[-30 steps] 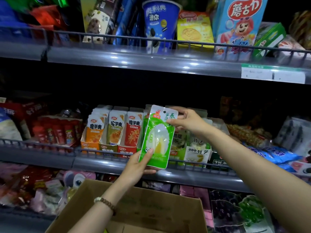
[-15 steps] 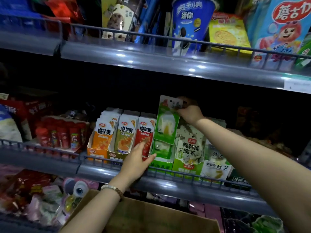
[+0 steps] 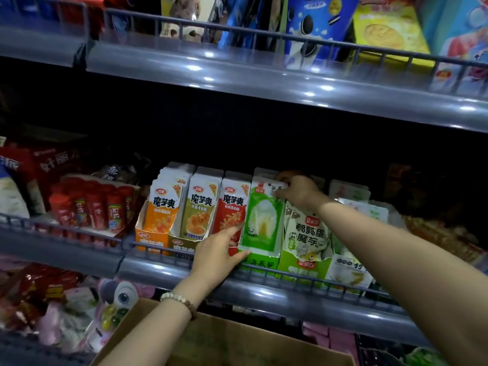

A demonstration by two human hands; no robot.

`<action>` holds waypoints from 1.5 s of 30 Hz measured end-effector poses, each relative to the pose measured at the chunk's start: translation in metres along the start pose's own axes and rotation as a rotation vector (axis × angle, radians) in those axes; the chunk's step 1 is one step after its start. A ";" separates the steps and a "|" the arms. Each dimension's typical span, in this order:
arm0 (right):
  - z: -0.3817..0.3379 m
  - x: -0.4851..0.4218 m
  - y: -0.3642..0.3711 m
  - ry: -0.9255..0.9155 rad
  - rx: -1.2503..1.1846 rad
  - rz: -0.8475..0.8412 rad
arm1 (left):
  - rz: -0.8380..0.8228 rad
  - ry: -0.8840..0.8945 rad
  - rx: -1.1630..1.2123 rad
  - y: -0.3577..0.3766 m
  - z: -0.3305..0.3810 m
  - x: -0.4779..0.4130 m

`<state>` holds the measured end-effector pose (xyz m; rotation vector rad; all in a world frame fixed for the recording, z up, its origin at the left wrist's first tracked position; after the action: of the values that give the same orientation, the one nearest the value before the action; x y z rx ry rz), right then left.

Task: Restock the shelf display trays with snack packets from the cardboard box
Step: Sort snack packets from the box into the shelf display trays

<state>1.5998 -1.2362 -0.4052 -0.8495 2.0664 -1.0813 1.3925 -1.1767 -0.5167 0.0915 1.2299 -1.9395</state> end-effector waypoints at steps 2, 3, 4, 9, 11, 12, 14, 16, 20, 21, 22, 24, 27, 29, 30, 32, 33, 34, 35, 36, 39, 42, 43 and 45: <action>0.002 0.002 -0.001 -0.020 0.002 0.001 | -0.019 0.009 -0.004 0.000 -0.001 0.000; 0.002 0.004 -0.002 -0.035 -0.004 0.005 | -0.035 0.013 -0.001 -0.001 -0.001 0.000; 0.001 0.007 -0.005 -0.058 -0.017 0.022 | -0.058 0.015 0.011 -0.001 -0.001 0.001; -0.007 0.040 -0.011 -0.128 0.061 0.132 | -0.113 0.051 0.164 -0.014 0.009 0.017; -0.012 0.068 -0.009 -0.200 0.000 0.127 | -0.090 0.069 0.185 -0.020 0.011 0.035; -0.015 0.084 -0.008 -0.233 -0.025 0.133 | -0.086 0.087 0.172 -0.023 0.011 0.045; -0.020 0.119 0.000 -0.260 -0.077 0.106 | -0.084 0.132 0.132 -0.026 0.008 0.069; -0.022 0.154 0.017 -0.273 -0.193 0.036 | -0.124 0.134 0.138 -0.026 0.001 0.095; -0.008 0.209 0.070 -0.212 -0.438 -0.080 | -0.328 0.044 0.140 -0.015 -0.027 0.147; -0.004 0.221 0.085 -0.182 -0.473 -0.102 | -0.368 0.032 0.103 -0.011 -0.037 0.158; 0.002 0.232 0.103 -0.148 -0.496 -0.127 | -0.409 0.011 0.064 -0.006 -0.047 0.166; 0.012 0.253 0.135 -0.092 -0.501 -0.165 | -0.488 -0.069 0.011 0.002 -0.067 0.181; 0.030 0.278 0.183 0.024 -0.470 -0.231 | -0.588 -0.198 -0.001 0.008 -0.088 0.200; 0.040 0.297 0.208 0.140 -0.464 -0.296 | -0.659 -0.279 -0.039 0.011 -0.097 0.215; 0.048 0.307 0.222 0.183 -0.449 -0.324 | -0.681 -0.315 -0.055 0.012 -0.104 0.224; 0.065 0.329 0.249 0.240 -0.400 -0.377 | -0.735 -0.352 -0.097 0.017 -0.121 0.244; 0.074 0.342 0.260 0.241 -0.362 -0.413 | -0.758 -0.364 -0.116 0.019 -0.129 0.254; 0.081 0.355 0.266 0.254 -0.362 -0.401 | -0.776 -0.397 -0.118 0.019 -0.134 0.262; 0.085 0.367 0.272 0.340 -0.389 -0.378 | -0.780 -0.423 -0.115 0.019 -0.134 0.268; 0.089 0.379 0.275 0.414 -0.418 -0.403 | -0.770 -0.441 -0.106 0.018 -0.132 0.272; 0.090 0.407 0.286 0.601 -0.519 -0.413 | -0.786 -0.491 -0.068 0.024 -0.127 0.288; 0.087 0.428 0.295 0.701 -0.640 -0.300 | -0.854 -0.499 -0.006 0.031 -0.121 0.313; 0.083 0.433 0.297 0.709 -0.662 -0.301 | -0.860 -0.492 0.031 0.034 -0.120 0.321; 0.072 0.436 0.298 0.702 -0.723 -0.351 | -0.861 -0.475 0.041 0.032 -0.115 0.328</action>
<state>1.3300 -1.4728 -0.7996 -1.3532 3.0792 -0.8662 1.1577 -1.2882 -0.7491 -0.9683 0.9658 -2.4827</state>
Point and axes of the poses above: each hand's wrist, its own x-axis away from the middle knuckle, its own y-axis out of the palm, z = x × y, the point moved 1 cm from there along -x, towards the middle knuckle
